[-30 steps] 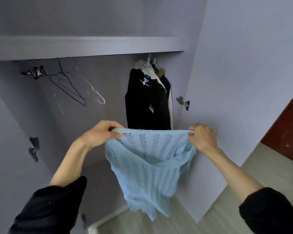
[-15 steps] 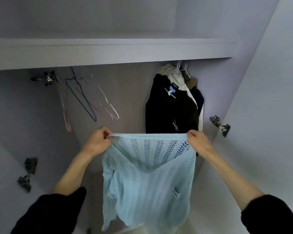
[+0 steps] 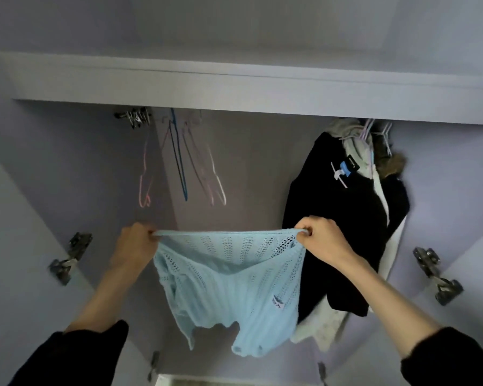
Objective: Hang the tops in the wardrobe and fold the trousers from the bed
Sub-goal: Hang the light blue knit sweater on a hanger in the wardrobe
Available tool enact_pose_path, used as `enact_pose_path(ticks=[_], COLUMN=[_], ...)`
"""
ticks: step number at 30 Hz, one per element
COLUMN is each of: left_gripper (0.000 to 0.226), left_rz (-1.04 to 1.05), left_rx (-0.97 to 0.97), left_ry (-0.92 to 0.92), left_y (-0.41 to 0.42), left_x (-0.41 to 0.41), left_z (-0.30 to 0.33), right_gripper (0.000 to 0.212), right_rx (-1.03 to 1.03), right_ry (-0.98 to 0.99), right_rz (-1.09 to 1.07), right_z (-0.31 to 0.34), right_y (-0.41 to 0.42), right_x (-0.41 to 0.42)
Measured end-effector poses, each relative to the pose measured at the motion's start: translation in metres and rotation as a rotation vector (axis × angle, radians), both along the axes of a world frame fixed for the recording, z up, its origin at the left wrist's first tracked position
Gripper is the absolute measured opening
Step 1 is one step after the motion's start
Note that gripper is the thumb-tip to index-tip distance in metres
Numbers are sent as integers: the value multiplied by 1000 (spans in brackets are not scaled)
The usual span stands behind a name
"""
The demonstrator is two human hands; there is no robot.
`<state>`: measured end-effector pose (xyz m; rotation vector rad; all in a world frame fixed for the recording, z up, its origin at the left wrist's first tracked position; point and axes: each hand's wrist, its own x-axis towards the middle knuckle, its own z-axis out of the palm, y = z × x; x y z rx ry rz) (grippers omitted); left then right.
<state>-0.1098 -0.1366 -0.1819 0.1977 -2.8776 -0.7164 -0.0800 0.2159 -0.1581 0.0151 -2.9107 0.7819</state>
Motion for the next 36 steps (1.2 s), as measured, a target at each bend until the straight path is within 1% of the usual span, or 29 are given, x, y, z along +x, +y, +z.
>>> enact_pose_path(ticks=[1,2,3,4,6,7,9,11,13,14,16,19,22,25,27,30,33,35,36], left_gripper=[17,17,13,9,20,26,28,18,14,15,17,19,18,18,16,15,18,20,18], left_rz=[46,96,144,202,300,323,350,326,272,242,189,138,142,158,159,149,148,174,198], left_rx=[45,155,352,595,1056,1218,1406,1478,1491,1499,1510,1417,1374,1321,1263,1192,1081,1003,980], left_ry=[-14,-38,-64,-92,-165,-201,-255,-316,-379,-384,-387,-394,-386,-368,-353,-331,-309,-266,-230], left_y=[1,1,3,6,12,16,18,19,24,23,26,29,26,19,15,6,-2,-4,-5], left_x=[1,2,3,5,7,7,5,4,5,4,0,-5,-8,-10,-9,-7,-6,-5,-5], left_z=[1,2,4,8,16,19,27,35,43,45,48,51,54,55,56,54,53,53,53], right_gripper=[17,17,17,17,17,18,19,19,15,14,15,20,31,39,42,26,21,18,18], right_rx=[-6,-24,-46,-68,-103,-124,-166,-166,-166,-205,-364,-588,-710,-859,-885,-924,-1010,-1003,-990], right_ry=[13,24,32,37,30,9,-53,-129,-223,-259,-297,-283,-226,-249,-264,-286,-310,-278,-233], right_rz=[2,5,-2,-14,-14,-13,-12,-12,10,30,34,15,23,18,12,-22,-90,-117,-122], right_z=[0,-1,-2,-4,-8,-12,-19,-27,-33,-34,-29,-13,3,15,17,19,23,26,26], right_y=[-2,-3,-4,-6,-9,-10,-13,-16,-18,-24,-40,-75,-109,-133,-142,-156,-161,-160,-159], right_x=[-4,-9,-12,-16,-24,-27,-35,-45,-51,-57,-69,-96,-124,-142,-149,-157,-167,-171,-172])
